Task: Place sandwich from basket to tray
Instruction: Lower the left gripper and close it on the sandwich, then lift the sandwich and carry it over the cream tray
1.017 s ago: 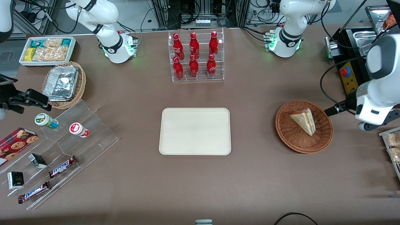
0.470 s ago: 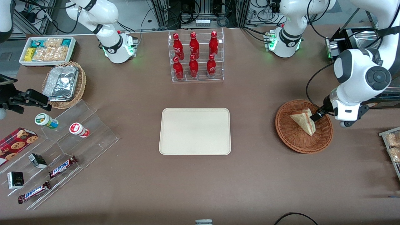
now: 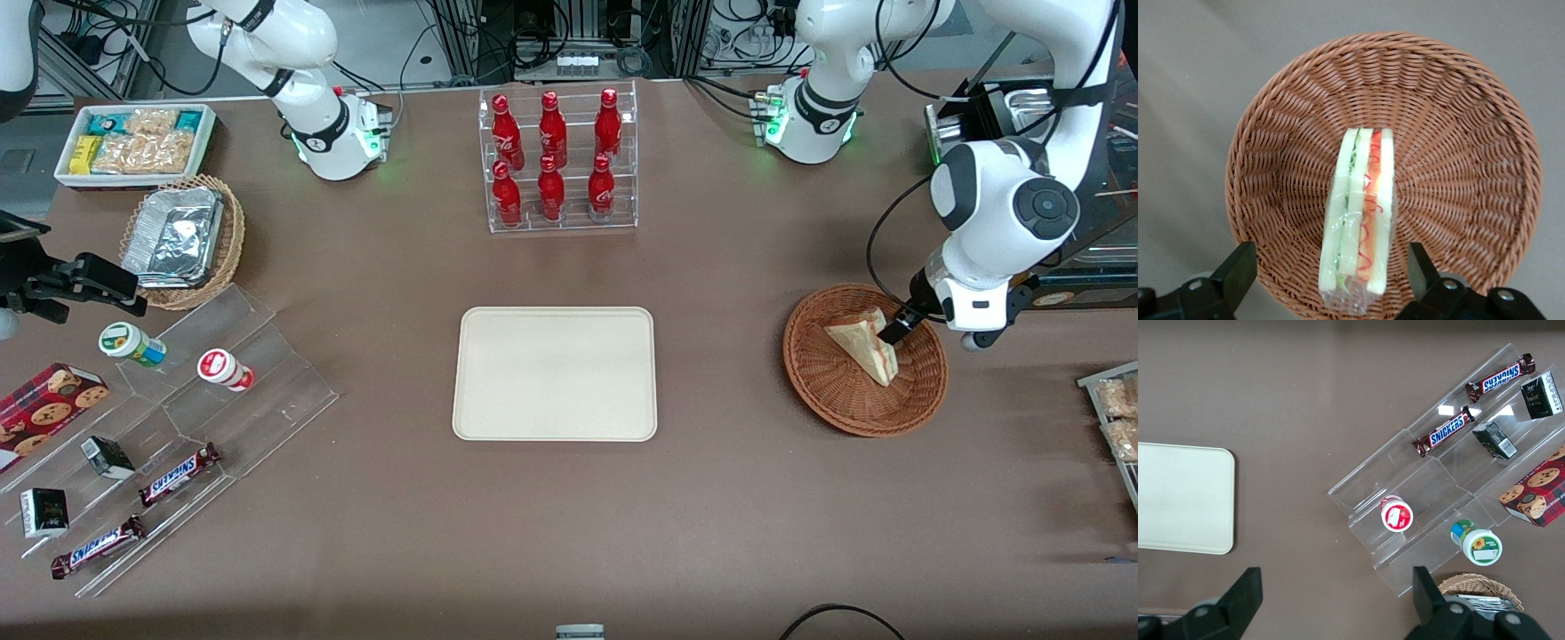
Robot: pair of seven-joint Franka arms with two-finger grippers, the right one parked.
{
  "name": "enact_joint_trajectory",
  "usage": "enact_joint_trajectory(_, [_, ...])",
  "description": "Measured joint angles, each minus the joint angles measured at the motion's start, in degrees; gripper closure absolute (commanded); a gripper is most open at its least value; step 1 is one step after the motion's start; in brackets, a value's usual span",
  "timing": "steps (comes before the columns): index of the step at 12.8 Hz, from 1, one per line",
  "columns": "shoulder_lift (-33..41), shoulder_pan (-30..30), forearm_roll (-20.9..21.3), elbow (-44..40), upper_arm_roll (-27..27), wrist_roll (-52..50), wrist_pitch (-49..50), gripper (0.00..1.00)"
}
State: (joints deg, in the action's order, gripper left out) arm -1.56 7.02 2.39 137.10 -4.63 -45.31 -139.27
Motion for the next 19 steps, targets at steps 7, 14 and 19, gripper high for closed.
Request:
enact_joint_trajectory(7, [-2.95, -1.13, 0.08, 0.98, -0.57, -2.03, -4.11, 0.00])
enact_joint_trajectory(14, [-5.98, -2.38, 0.19, 3.73, -0.66, -2.03, -9.98, 0.20])
enact_joint_trajectory(19, [-5.78, -2.37, 0.21, 4.02, -0.65, -2.03, -10.78, 1.00])
